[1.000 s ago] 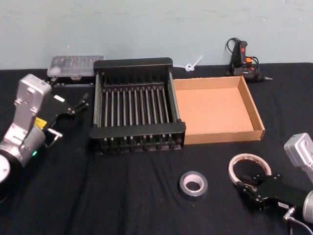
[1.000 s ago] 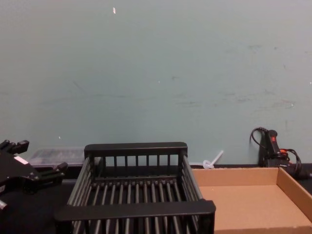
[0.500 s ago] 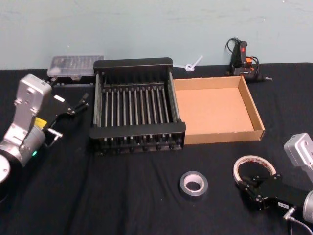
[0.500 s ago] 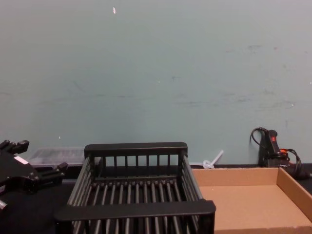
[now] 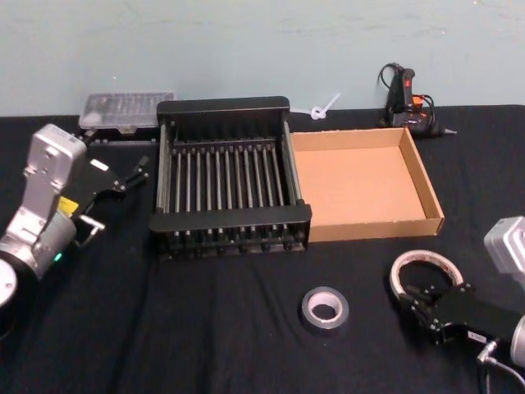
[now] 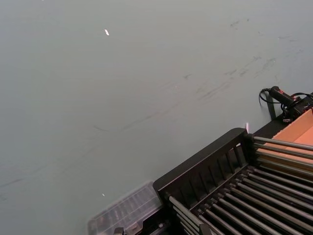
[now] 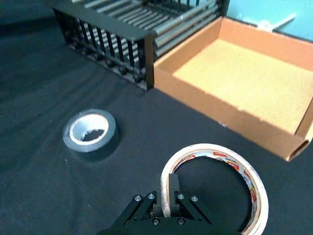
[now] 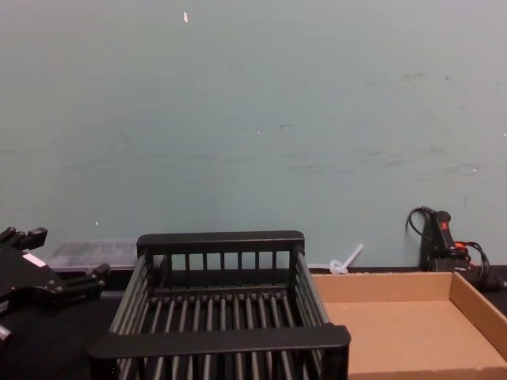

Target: Pick up the white tape and place it into the black box , Pick up the silver tape and place it into the brown box.

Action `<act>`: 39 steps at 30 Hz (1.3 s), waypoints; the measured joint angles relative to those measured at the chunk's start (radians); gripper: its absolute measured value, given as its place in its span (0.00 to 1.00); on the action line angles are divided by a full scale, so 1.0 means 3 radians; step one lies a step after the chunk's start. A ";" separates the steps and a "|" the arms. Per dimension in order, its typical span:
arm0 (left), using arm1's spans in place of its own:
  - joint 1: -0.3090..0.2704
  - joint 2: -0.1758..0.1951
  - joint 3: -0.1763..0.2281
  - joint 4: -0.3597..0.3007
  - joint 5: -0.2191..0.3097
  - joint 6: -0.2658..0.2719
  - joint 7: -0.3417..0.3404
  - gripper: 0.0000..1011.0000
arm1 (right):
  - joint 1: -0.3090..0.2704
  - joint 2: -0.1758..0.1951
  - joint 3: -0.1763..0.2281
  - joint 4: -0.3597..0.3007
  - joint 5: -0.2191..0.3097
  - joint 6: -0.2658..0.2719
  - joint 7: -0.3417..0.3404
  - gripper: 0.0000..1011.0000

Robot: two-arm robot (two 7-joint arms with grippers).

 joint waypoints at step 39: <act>0.0000 0.0000 0.0000 0.0000 0.0000 0.0000 0.0000 0.99 | 0.1352 -0.0499 -0.0583 0.0434 -0.0358 -0.0134 0.0319 0.09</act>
